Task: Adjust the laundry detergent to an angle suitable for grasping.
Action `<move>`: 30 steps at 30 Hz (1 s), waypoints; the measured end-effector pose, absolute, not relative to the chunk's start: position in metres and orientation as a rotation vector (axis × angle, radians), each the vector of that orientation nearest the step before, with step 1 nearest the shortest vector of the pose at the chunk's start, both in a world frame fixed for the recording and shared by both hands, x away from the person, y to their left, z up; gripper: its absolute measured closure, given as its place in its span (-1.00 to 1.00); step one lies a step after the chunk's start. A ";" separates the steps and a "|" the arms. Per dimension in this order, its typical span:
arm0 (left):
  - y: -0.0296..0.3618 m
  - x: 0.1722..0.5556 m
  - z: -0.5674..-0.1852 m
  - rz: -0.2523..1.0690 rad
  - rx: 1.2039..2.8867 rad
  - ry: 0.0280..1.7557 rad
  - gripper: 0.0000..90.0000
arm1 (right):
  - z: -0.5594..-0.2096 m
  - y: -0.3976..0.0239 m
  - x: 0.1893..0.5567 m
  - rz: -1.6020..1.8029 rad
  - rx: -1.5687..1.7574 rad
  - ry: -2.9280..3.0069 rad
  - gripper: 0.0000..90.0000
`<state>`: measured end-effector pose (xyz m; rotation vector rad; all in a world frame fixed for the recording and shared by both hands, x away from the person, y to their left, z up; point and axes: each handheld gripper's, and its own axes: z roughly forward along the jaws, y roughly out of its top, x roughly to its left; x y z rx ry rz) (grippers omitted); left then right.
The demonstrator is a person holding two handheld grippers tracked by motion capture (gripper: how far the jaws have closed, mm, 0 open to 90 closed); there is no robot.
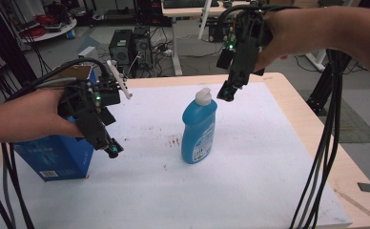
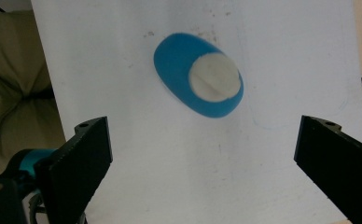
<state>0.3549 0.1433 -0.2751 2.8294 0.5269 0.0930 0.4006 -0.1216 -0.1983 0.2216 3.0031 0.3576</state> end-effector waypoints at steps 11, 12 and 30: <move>0.136 0.359 -0.276 0.127 2.774 0.576 -0.67 | -0.219 -0.151 0.395 0.373 0.278 3.004 -0.93; 0.136 0.359 -0.276 0.127 2.770 0.579 -0.67 | -0.221 -0.153 0.394 0.374 0.292 3.006 -0.93; 0.116 0.363 -0.277 0.181 2.629 0.633 -0.67 | -0.260 -0.189 0.383 0.430 0.354 3.000 -0.93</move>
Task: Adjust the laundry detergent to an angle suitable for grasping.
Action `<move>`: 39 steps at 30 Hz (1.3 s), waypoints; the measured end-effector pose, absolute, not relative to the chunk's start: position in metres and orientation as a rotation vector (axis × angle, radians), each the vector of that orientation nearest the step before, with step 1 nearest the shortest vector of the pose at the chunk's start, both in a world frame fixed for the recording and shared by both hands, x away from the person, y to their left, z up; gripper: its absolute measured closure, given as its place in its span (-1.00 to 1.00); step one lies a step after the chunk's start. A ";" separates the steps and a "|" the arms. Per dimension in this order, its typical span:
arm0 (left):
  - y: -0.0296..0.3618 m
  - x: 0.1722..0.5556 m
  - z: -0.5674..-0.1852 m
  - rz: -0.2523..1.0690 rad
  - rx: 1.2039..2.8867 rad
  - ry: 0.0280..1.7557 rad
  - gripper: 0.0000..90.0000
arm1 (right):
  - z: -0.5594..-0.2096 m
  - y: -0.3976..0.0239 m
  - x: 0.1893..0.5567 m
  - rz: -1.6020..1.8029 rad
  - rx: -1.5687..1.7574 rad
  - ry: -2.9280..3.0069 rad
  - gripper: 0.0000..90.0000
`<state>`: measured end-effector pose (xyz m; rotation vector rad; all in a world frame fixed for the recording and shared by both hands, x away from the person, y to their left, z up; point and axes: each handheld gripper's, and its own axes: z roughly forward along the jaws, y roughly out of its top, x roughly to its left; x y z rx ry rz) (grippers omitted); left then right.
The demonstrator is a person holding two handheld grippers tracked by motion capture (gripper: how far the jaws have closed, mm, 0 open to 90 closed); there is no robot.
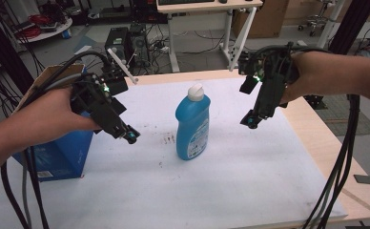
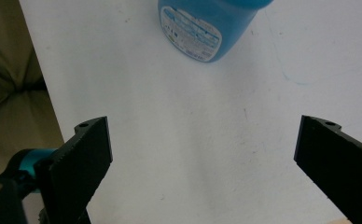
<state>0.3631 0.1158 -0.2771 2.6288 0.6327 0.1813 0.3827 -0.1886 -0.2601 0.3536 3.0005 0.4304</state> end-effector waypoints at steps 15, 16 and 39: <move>0.090 0.366 -0.282 0.236 2.530 0.710 -0.67 | -0.283 -0.203 0.382 0.475 0.398 2.993 -0.93; 0.090 0.366 -0.282 0.236 2.530 0.710 -0.67 | -0.283 -0.203 0.382 0.482 0.408 2.992 -0.93; 0.057 0.353 -0.316 0.315 2.360 0.747 -0.67 | -0.286 -0.208 0.386 0.508 0.421 2.981 -0.93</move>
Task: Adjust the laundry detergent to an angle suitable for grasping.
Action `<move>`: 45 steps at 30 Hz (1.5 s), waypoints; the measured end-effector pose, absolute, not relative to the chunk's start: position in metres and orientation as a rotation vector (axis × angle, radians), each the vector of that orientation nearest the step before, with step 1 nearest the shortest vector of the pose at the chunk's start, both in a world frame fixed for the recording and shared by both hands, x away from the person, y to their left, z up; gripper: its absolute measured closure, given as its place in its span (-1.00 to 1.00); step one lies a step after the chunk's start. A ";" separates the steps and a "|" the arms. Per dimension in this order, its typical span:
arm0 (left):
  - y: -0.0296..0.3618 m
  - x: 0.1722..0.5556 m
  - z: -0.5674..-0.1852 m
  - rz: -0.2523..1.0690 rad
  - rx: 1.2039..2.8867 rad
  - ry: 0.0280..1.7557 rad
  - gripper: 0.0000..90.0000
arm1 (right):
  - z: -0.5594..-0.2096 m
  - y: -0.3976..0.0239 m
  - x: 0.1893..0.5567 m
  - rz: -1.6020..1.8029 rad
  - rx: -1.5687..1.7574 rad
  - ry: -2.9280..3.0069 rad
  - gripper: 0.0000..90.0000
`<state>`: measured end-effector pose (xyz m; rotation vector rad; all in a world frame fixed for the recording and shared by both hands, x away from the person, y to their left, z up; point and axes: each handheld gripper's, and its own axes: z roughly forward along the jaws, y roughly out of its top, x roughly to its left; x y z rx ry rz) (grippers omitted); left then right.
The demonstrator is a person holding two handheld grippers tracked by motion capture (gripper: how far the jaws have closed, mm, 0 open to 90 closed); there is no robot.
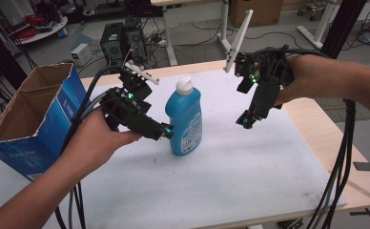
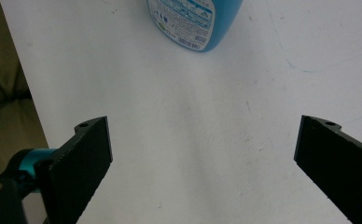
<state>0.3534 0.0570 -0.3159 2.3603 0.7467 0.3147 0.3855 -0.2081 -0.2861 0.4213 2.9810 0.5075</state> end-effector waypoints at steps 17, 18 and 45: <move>0.027 0.360 -0.335 0.326 2.311 0.743 -0.67 | -0.289 -0.209 0.390 0.516 0.418 2.983 -0.93; 0.026 0.361 -0.337 0.328 2.311 0.737 -0.67 | -0.290 -0.209 0.390 0.517 0.421 2.980 -0.93; 0.017 0.370 -0.357 0.376 2.247 0.781 -0.43 | -0.293 -0.210 0.396 0.527 0.427 2.983 -0.93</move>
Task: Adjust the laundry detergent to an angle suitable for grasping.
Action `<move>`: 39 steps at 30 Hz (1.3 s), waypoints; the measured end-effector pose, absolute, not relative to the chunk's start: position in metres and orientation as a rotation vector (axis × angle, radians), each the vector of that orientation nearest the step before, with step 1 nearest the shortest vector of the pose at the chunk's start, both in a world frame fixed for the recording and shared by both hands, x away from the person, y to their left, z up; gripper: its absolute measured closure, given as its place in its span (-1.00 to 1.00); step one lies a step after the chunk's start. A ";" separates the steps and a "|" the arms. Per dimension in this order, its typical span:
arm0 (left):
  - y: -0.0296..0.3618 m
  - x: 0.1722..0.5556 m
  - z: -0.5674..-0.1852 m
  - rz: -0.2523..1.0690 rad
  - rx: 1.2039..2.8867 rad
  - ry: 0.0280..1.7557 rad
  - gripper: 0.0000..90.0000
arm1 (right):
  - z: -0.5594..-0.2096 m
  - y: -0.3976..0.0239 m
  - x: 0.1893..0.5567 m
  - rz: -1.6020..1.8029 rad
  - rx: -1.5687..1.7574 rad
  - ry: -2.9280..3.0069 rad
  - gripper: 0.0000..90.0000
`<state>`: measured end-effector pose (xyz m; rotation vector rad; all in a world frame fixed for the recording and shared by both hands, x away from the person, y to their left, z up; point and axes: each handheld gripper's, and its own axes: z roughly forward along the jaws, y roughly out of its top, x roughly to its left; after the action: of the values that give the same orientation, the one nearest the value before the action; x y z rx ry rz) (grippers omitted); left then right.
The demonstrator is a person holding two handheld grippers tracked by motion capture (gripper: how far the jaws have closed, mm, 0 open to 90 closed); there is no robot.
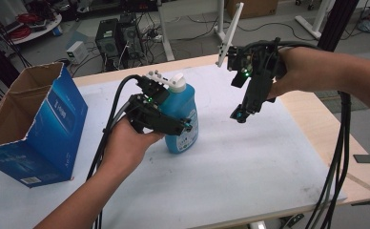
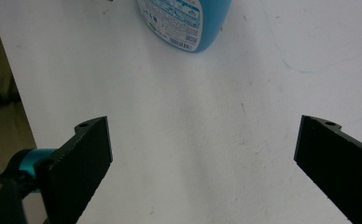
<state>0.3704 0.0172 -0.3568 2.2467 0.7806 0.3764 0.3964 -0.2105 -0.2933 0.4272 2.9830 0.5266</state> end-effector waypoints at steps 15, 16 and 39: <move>0.014 0.368 -0.360 0.430 2.219 0.736 -0.15 | -0.294 -0.210 0.397 0.526 0.422 2.992 -0.93; 0.013 0.367 -0.361 0.423 2.204 0.750 -0.15 | -0.294 -0.210 0.397 0.525 0.422 2.993 -0.93; 0.021 0.369 -0.357 0.351 2.190 0.664 0.00 | -0.297 -0.210 0.399 0.528 0.427 2.996 -0.93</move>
<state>0.3690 0.0213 -0.3571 2.1899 0.6635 0.3509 0.3992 -0.2102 -0.2967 0.4270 2.9960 0.5283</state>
